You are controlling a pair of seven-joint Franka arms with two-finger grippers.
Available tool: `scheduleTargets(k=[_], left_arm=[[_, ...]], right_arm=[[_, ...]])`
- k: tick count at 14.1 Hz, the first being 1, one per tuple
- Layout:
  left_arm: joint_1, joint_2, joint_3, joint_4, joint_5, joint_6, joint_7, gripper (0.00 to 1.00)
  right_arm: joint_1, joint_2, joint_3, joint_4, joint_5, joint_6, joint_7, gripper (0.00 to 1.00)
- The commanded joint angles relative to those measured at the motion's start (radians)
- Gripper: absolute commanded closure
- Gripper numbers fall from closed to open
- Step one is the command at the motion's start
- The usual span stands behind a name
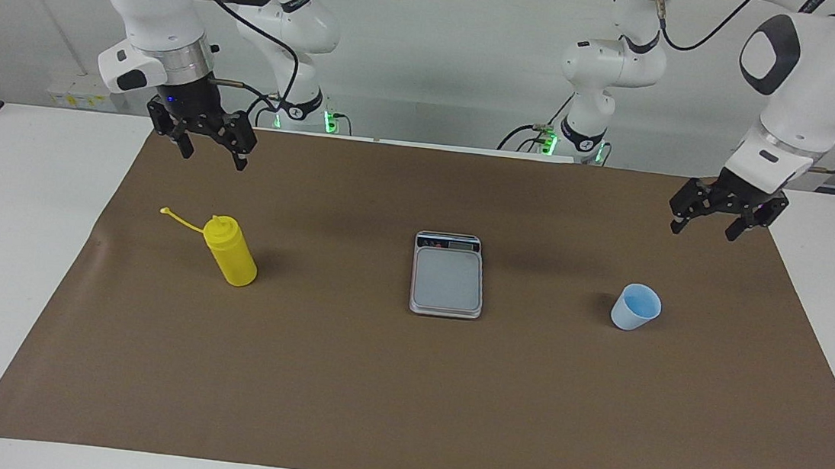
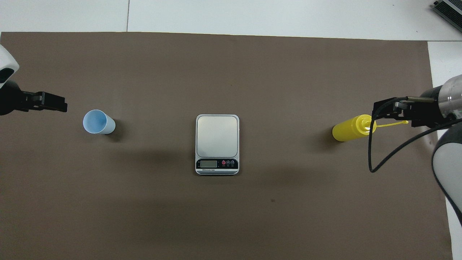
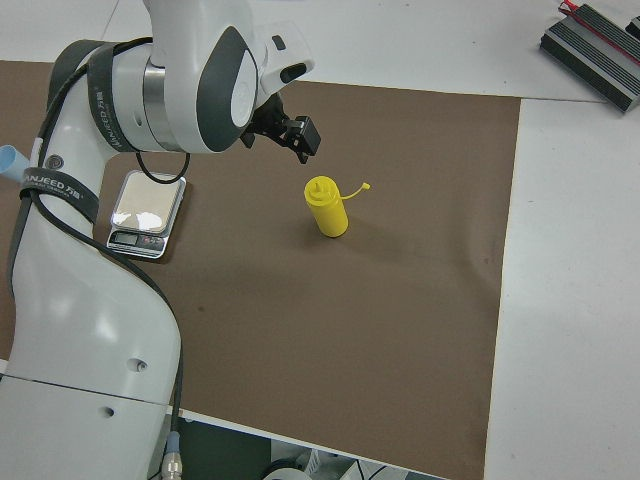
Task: Pour seasoning into cup on scale with both arms
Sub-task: 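Reach the left gripper toward the light blue cup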
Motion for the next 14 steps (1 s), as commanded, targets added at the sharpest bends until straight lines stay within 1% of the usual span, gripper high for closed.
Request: scheduleTargets(k=[1, 3, 5, 7, 9, 12, 14], left_arm=[[0.026, 0.072, -0.003, -0.023, -0.007, 0.109, -0.005, 0.0], [0.037, 0.076, -0.003, -0.112, -0.007, 0.211, -0.009, 0.0], [0.043, 0.059, -0.002, -0.207, -0.007, 0.299, -0.011, 0.0], [0.043, 0.067, -0.002, -0.245, -0.009, 0.353, -0.018, 0.0], [0.043, 0.093, -0.002, -0.268, -0.011, 0.397, -0.052, 0.0], [0.044, 0.127, -0.003, -0.308, -0.011, 0.448, -0.055, 0.0], [0.047, 0.128, -0.003, -0.33, -0.014, 0.454, -0.081, 0.0]], right_arm=[[-0.007, -0.007, 0.007, -0.017, 0.002, 0.019, 0.011, 0.0], [-0.007, -0.007, 0.007, -0.017, 0.002, 0.019, 0.01, 0.0], [-0.007, -0.007, 0.007, -0.017, 0.002, 0.019, 0.01, 0.0], [-0.007, -0.007, 0.007, -0.017, 0.002, 0.019, 0.011, 0.0], [-0.007, -0.007, 0.007, -0.017, 0.002, 0.019, 0.011, 0.0], [-0.007, -0.007, 0.007, -0.017, 0.002, 0.019, 0.011, 0.0], [-0.007, -0.007, 0.007, -0.017, 0.002, 0.019, 0.011, 0.0]])
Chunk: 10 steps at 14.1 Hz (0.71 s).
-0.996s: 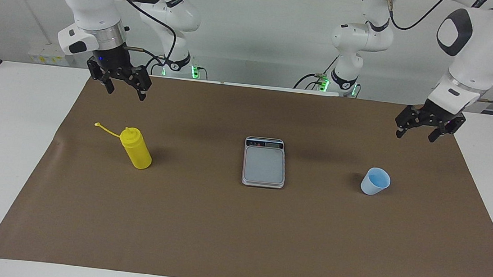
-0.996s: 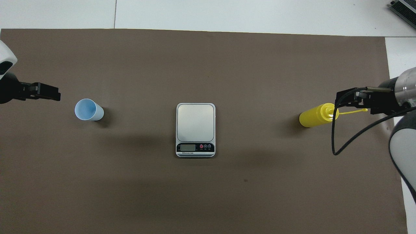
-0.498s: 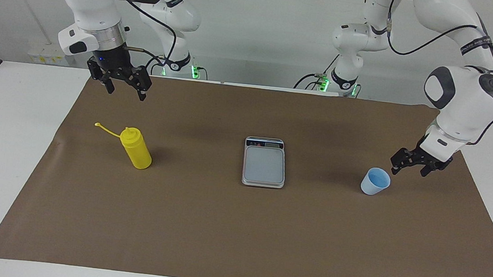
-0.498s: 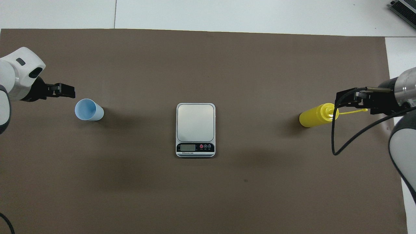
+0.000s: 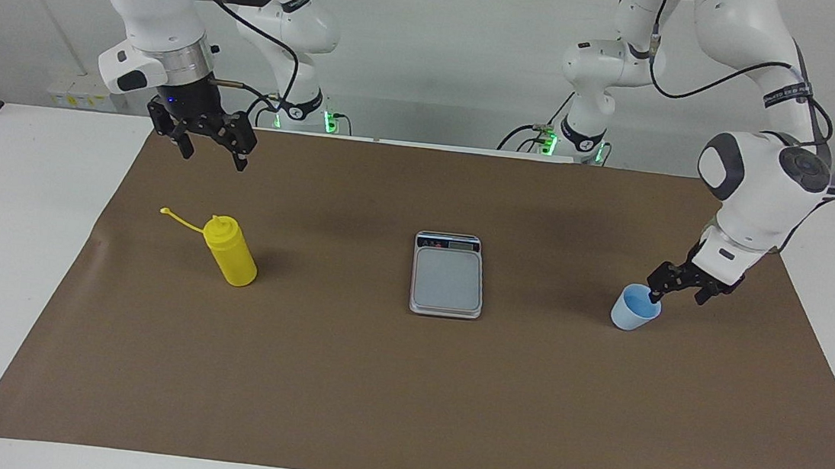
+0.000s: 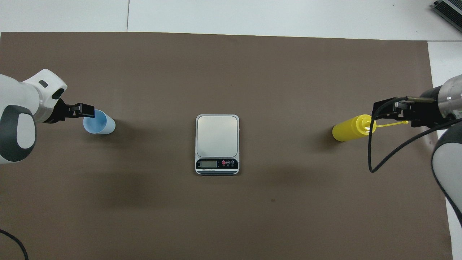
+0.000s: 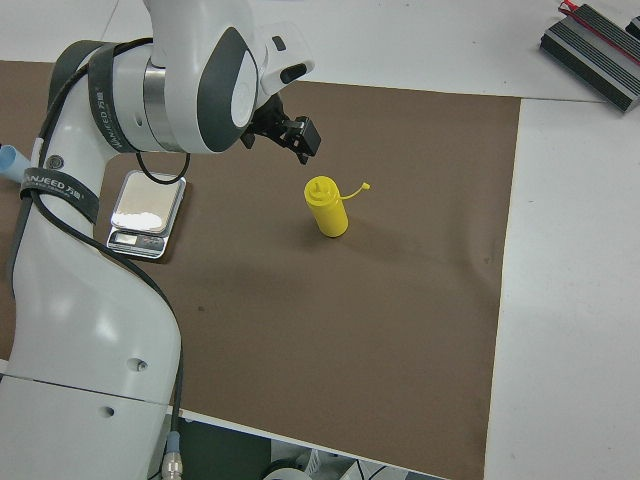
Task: Pour seasoning into cup on scale with both arms
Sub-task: 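Close the left gripper on the blue cup rim and lift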
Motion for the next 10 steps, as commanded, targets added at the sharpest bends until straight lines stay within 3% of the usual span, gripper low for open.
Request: scheduleTargets(k=[1, 8, 10], left_arm=[[0.013, 0.003, -0.006, -0.033, -0.012, 0.039, -0.026, 0.0], [0.023, 0.029, -0.005, -0.061, -0.106, 0.057, -0.04, 0.0], [0.019, 0.03, -0.005, -0.065, -0.106, 0.054, -0.046, 0.31]], right_arm=[[-0.007, -0.007, 0.007, -0.016, 0.002, 0.019, 0.011, 0.0], [-0.007, -0.011, 0.007, -0.022, 0.002, 0.019, 0.01, 0.0], [-0.007, -0.011, 0.009, -0.023, 0.002, 0.019, 0.01, 0.0]])
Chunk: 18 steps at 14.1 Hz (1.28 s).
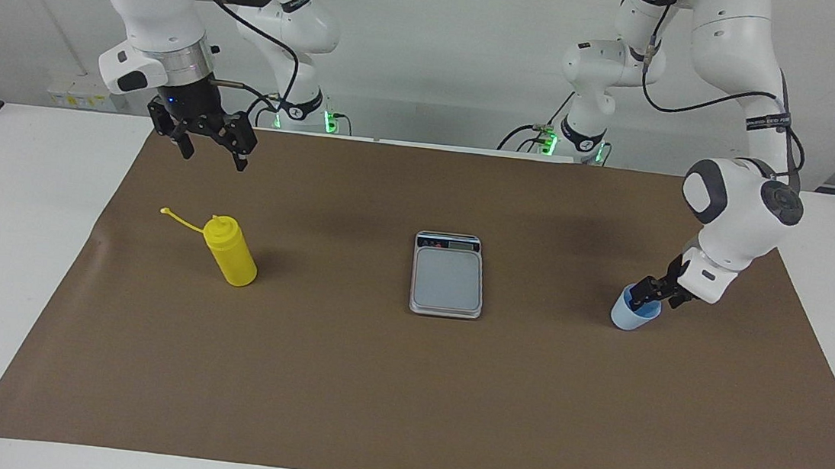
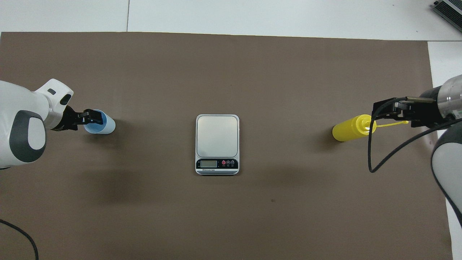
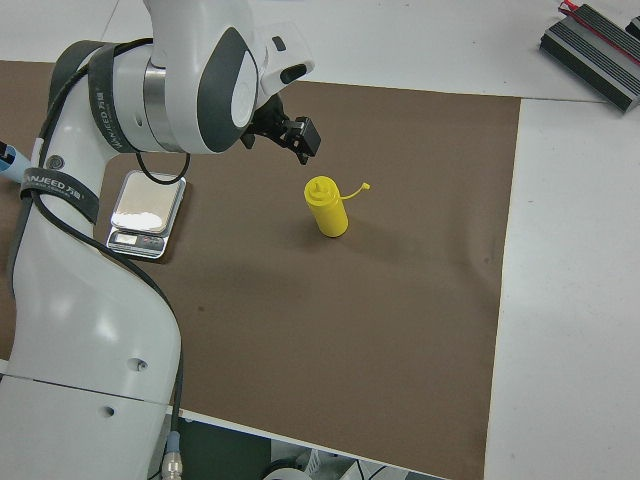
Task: Pour seasoning into cup on scale with both arms
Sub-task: 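Close the left gripper on the blue cup rim and lift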
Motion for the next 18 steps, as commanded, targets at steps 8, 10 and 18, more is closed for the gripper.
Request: scheduleTargets(k=[8, 10, 18], left_arm=[[-0.002, -0.001, -0.004, 0.011, 0.025, 0.002, -0.001, 1.0], [-0.004, 0.014, -0.004, 0.086, 0.056, -0.076, 0.0, 1.0], [-0.101, 0.014, -0.026, 0.383, 0.075, -0.386, -0.021, 1.0]], right_arm=[[-0.008, -0.011, 0.007, -0.023, 0.002, 0.019, 0.005, 0.0], [-0.008, -0.011, 0.007, -0.023, 0.002, 0.019, 0.005, 0.0], [-0.008, -0.011, 0.007, -0.023, 0.002, 0.025, 0.004, 0.0]])
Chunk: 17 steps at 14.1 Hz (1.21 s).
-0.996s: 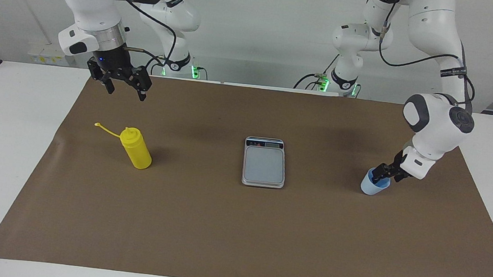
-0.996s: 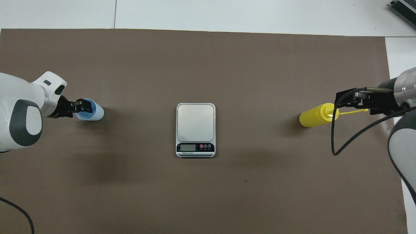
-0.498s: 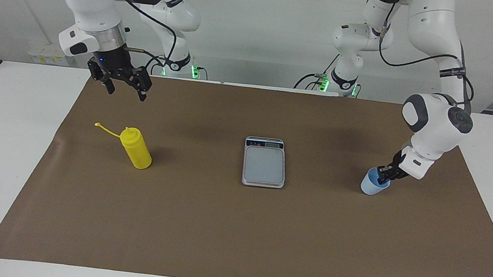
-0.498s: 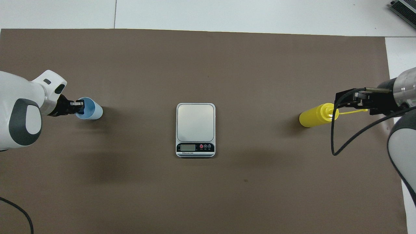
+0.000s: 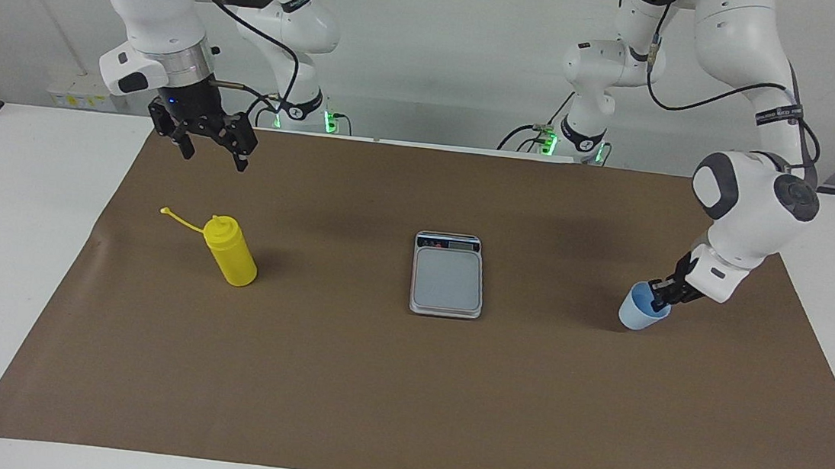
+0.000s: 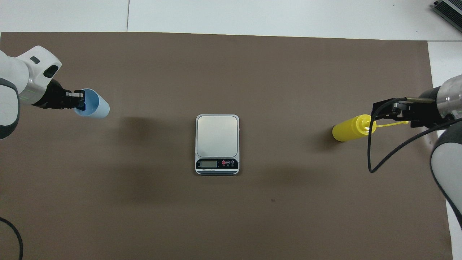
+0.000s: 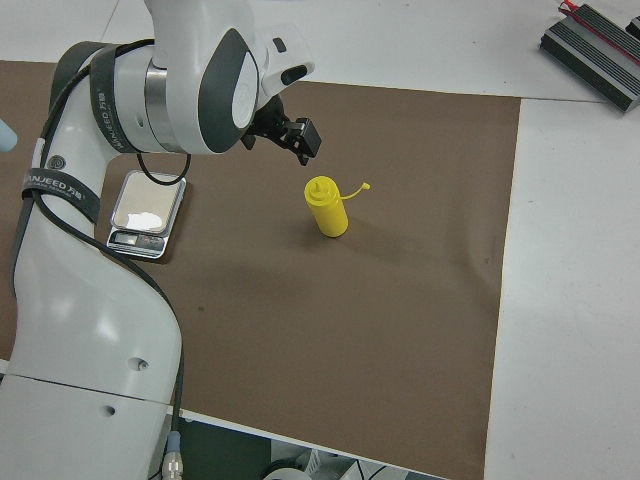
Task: Pour seasoning into cup on scale with both arms
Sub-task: 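Carry the blue cup with the left gripper onto the scale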
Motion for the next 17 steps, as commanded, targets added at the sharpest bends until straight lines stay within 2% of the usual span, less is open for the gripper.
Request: scheduleTargets(k=[1, 3, 8, 11, 17], left_arm=[[-0.092, 0.019, 0.007, 0.076, 0.045, -0.064, -0.057, 1.0], [-0.176, 0.02, 0.007, 0.078, 0.082, -0.048, -0.115, 1.0], [-0.307, 0.024, 0.004, 0.065, 0.064, 0.024, -0.267, 1.0], [-0.414, 0.077, 0.005, 0.073, 0.065, 0.08, -0.397, 1.0], [-0.519, 0.148, 0.004, 0.052, 0.074, 0.151, -0.505, 1.0]], right_arm=[[-0.008, -0.011, 0.007, -0.02, 0.002, 0.023, 0.004, 0.0], [-0.008, -0.011, 0.007, -0.02, 0.002, 0.023, 0.002, 0.0], [-0.008, -0.011, 0.007, -0.02, 0.002, 0.023, 0.002, 0.0], [-0.008, -0.011, 0.007, -0.02, 0.002, 0.023, 0.001, 0.0], [-0.008, -0.011, 0.007, -0.02, 0.002, 0.023, 0.001, 0.0]])
